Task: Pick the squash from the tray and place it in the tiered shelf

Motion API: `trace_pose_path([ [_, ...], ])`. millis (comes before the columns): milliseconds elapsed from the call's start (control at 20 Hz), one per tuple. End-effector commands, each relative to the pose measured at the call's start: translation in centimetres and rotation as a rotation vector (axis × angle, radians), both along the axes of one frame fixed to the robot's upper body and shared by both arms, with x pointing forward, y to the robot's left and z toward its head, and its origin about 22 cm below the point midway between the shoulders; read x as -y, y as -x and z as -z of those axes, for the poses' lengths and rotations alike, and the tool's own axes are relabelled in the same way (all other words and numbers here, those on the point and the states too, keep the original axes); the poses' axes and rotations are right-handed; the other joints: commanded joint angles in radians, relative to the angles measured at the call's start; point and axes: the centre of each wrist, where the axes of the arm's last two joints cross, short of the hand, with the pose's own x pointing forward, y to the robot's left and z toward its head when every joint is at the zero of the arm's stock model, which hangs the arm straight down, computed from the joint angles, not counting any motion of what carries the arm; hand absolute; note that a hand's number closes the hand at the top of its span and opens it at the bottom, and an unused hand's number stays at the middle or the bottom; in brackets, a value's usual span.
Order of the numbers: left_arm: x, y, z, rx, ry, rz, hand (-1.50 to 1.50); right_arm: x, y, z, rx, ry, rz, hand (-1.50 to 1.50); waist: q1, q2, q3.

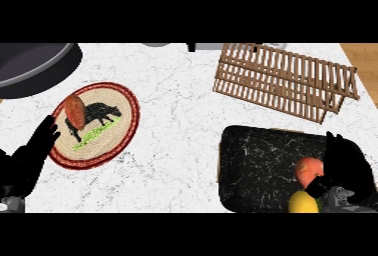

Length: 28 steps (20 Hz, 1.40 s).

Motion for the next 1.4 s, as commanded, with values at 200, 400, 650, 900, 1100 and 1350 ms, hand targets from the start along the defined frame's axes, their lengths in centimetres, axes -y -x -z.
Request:
trace_pose_path([
  [200,0.2,0.1,0.0,-0.007,0.000,-0.013,0.00,0.5,0.4,3.4,-0.052,-0.037,-0.015,1.50,0.000,0.009,0.012],
  [400,1.0,-0.6,1.0,0.008,0.011,-0.021,0.00,0.9,0.6,3.9,-0.043,0.011,-0.052,1.50,-0.003,0.010,0.012],
  [650,0.1,0.4,1.0,-0.007,0.003,-0.021,0.00,1.0,-0.1,2.7,0.012,0.100,-0.077,1.50,-0.001,0.009,0.012],
  [900,-0.5,-0.8,-0.6,0.005,0.006,0.014,0.00,1.1,0.2,-0.4,0.134,0.120,-0.103,1.50,-0.004,0.008,0.012],
  [1100,1.0,-0.2,0.3,0.004,0.012,0.019,0.00,-8.2,-2.1,-2.9,0.240,-0.048,-0.442,1.50,0.027,0.010,0.012],
  [1350,0.9,-1.1,-0.4,0.002,-0.008,0.007,0.00,-13.5,-3.2,-7.3,0.358,-0.152,-0.639,1.50,0.008,0.008,0.012],
])
